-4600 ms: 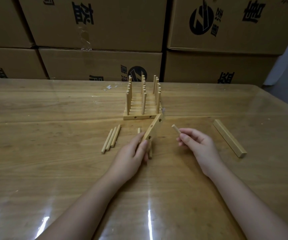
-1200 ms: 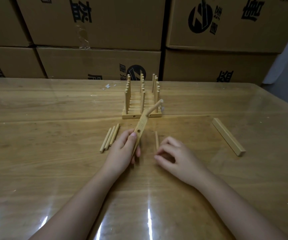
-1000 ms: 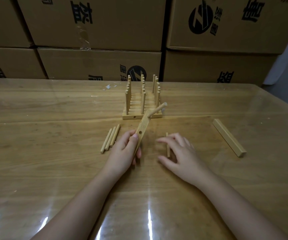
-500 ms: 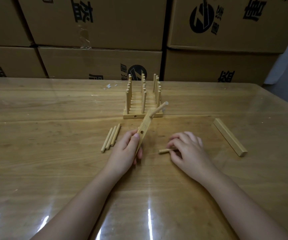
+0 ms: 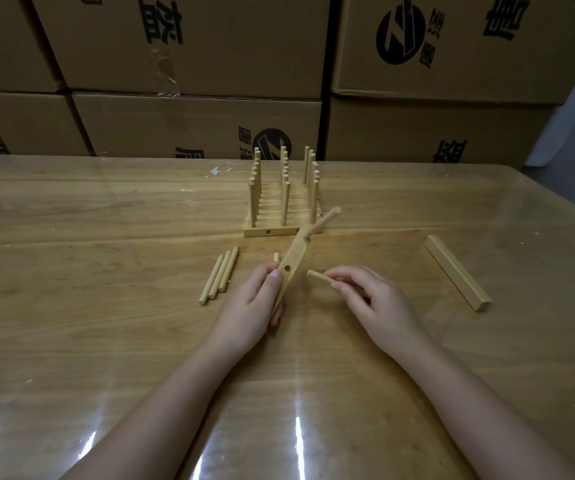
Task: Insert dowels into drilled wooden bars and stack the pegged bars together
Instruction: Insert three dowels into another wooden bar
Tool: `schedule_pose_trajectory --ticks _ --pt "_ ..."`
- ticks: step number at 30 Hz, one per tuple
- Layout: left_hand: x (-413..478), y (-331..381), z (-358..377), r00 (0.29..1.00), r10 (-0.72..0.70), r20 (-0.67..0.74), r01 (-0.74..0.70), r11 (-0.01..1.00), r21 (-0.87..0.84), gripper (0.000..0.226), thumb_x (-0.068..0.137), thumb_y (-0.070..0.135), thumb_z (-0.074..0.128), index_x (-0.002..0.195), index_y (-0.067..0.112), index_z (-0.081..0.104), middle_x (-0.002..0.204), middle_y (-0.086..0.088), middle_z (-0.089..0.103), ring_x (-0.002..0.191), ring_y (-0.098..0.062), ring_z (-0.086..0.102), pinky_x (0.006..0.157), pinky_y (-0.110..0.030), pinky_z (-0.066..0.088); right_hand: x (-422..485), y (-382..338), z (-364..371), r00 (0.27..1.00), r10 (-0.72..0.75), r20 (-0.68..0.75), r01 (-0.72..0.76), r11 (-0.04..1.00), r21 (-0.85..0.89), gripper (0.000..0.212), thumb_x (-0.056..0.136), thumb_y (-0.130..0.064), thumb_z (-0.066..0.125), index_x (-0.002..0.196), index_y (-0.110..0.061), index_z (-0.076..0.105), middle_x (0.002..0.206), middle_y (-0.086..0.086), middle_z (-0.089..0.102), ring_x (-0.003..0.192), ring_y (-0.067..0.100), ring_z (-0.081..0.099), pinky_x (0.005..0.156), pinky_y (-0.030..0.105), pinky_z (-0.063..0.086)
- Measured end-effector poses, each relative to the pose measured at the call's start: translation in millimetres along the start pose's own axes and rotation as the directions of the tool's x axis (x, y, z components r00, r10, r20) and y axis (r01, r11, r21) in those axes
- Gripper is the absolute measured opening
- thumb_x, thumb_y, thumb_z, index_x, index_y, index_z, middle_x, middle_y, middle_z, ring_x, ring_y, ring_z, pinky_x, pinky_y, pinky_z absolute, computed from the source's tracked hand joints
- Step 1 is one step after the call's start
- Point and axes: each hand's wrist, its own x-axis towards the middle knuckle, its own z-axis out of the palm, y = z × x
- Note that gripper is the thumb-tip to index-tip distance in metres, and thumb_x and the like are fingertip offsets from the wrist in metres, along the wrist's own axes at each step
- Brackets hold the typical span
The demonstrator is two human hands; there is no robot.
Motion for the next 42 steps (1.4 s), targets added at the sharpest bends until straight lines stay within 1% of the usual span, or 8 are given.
schedule_pose_trajectory --ticks 4,8,12,18,21,27,32,42 --pt "-1.6 1.1 0.0 1.0 0.012 0.026 -0.013 0.998 0.066 0.03 0.1 0.037 0.035 0.123 0.029 0.052 0.052 0.009 0.054 0.052 -0.003 0.051 0.069 -0.041 0.045 -0.9 -1.9 2.8 0.999 0.009 -0.053 -0.009 1.0 0.011 0.028 0.091 -0.011 0.053 0.114 -0.024 0.06 0.094 -0.018 0.055 0.082 0.003 0.055 0.069 0.015 0.045" --pt "-0.9 3.3 0.4 0.999 0.001 0.032 -0.005 0.993 0.116 0.03 0.1 0.037 0.036 0.123 0.027 0.054 0.058 0.009 0.057 0.058 -0.004 0.053 0.076 -0.041 0.047 -0.9 -1.0 3.8 0.998 0.049 -0.041 -0.048 0.999 0.023 0.028 0.091 -0.013 0.055 0.118 -0.02 0.059 0.094 -0.019 0.06 0.087 -0.006 0.058 0.075 0.008 0.045" --pt "-1.8 4.5 -0.2 0.999 0.014 0.048 -0.019 0.994 0.105 0.022 0.1 0.032 0.037 0.098 0.022 0.056 0.056 0.008 0.054 0.058 -0.01 0.051 0.076 -0.047 0.046 0.1 -3.4 2.8 0.999 0.041 -0.017 -0.039 0.997 0.066 0.018 0.089 -0.019 0.059 0.105 -0.024 0.063 0.08 -0.015 0.065 0.07 -0.003 0.061 0.065 0.012 0.048" --pt "-3.0 5.2 0.4 0.999 -0.012 0.038 0.008 0.995 0.103 0.022 0.1 0.031 0.038 0.101 0.018 0.056 0.058 0.008 0.054 0.057 -0.009 0.049 0.074 -0.048 0.045 -1.8 -5.8 2.0 0.999 -0.033 -0.02 0.032 0.999 -0.029 0.016 0.087 -0.023 0.062 0.102 -0.022 0.067 0.075 -0.021 0.058 0.073 -0.005 0.057 0.062 0.01 0.041" --pt "-3.5 5.8 0.4 0.999 -0.003 0.04 -0.001 0.993 0.115 0.023 0.1 0.031 0.038 0.102 0.017 0.056 0.063 0.005 0.056 0.062 -0.014 0.053 0.076 -0.049 0.046 -2.1 -8.1 -0.1 0.992 -0.091 -0.086 0.082 0.992 -0.1 0.015 0.086 -0.02 0.064 0.1 -0.019 0.069 0.084 -0.014 0.065 0.069 0.002 0.057 0.066 0.02 0.044" --pt "-3.5 2.6 3.7 0.998 0.039 0.044 -0.049 0.964 0.261 0.025 0.1 0.036 0.033 0.105 0.02 0.052 0.078 -0.002 0.062 0.077 -0.02 0.059 0.079 -0.048 0.047 -0.5 -15.2 -0.6 0.963 -0.21 -0.166 0.159 0.949 -0.273 0.013 0.081 -0.013 0.071 0.094 -0.013 0.072 0.077 -0.006 0.064 0.066 0.001 0.048 0.066 0.034 0.047" --pt "-3.7 -1.8 5.8 0.998 0.04 0.055 -0.057 0.933 0.356 0.026 0.1 0.038 0.031 0.109 0.021 0.049 0.082 -0.002 0.062 0.079 -0.022 0.059 0.079 -0.047 0.047 0.4 -19.0 -1.1 0.95 -0.262 -0.167 0.186 0.91 -0.369 0.013 0.081 -0.014 0.071 0.094 -0.013 0.072 0.072 -0.001 0.06 0.064 0.014 0.055 0.061 0.032 0.044" --pt "-1.2 -2.8 9.6 0.996 0.067 0.058 -0.086 0.886 0.455 0.031 0.101 0.036 0.029 0.118 0.018 0.046 0.089 -0.005 0.065 0.084 -0.027 0.061 0.078 -0.047 0.048 -0.2 -24.2 -1.1 0.932 -0.326 -0.159 0.207 0.839 -0.504 0.013 0.081 -0.015 0.071 0.093 -0.014 0.072 0.072 0.001 0.056 0.065 0.015 0.054 0.062 0.024 0.034"
